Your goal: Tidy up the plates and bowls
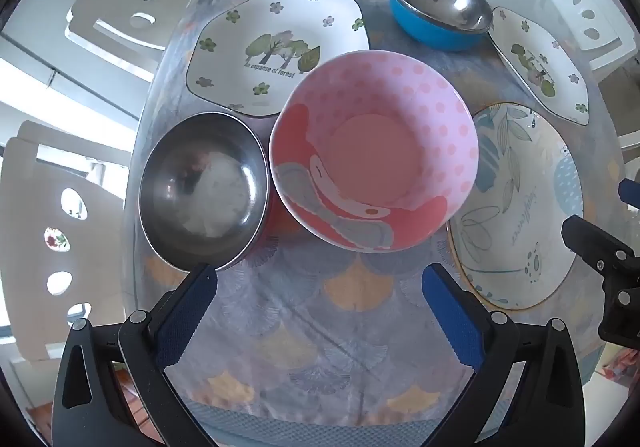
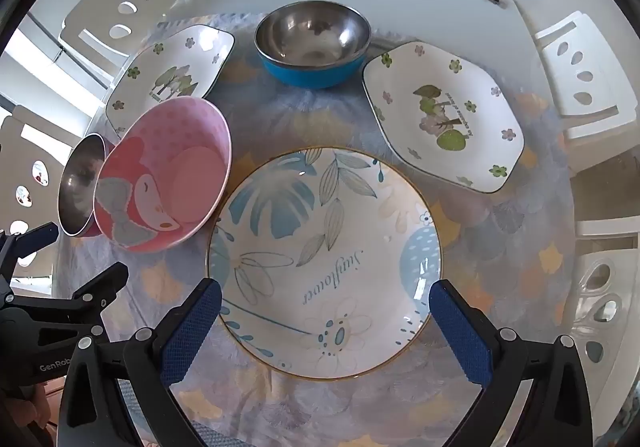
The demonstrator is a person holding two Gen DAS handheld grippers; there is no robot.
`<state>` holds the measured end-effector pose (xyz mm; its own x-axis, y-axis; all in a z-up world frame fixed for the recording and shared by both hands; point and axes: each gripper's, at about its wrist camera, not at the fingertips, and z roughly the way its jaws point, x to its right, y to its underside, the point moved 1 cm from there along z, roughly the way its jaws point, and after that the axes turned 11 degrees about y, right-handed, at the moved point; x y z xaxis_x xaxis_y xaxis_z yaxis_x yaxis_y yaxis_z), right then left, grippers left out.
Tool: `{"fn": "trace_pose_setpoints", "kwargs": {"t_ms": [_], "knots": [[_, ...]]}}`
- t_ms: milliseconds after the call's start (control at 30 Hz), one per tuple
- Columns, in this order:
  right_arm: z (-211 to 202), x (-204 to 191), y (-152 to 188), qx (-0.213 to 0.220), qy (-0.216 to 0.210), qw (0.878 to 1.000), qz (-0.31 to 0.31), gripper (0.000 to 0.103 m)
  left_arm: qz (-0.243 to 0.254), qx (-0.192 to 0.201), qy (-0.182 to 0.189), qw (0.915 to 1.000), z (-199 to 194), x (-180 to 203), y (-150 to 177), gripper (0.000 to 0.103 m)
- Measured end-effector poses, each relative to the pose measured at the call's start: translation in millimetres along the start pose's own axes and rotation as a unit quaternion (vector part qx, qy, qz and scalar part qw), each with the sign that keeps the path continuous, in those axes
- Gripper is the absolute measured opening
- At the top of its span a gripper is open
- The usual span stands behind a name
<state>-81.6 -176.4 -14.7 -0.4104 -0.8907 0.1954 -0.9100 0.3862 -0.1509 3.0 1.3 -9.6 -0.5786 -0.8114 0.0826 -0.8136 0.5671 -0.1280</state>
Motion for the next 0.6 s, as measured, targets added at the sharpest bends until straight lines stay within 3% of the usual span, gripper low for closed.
{"fn": "trace_pose_setpoints", "kwargs": {"t_ms": [33, 100, 600], "knots": [[-1.0, -0.9, 0.2, 0.000, 0.001, 1.000, 0.000, 0.103, 0.002, -0.009, -0.016, 0.9998, 1.9, 6.6, -3.6, 0.102], [-1.0, -1.1, 0.7, 0.004, -0.001, 1.000, 0.002, 0.103, 0.007, 0.001, 0.002, 1.0000, -1.8, 1.5, -0.4, 0.102], [-6.6, 5.5, 4.0, 0.003, 0.001, 1.000, 0.011, 0.103, 0.005, 0.014, 0.028, 0.9995, -9.6, 2.0, 2.0, 0.102]]}}
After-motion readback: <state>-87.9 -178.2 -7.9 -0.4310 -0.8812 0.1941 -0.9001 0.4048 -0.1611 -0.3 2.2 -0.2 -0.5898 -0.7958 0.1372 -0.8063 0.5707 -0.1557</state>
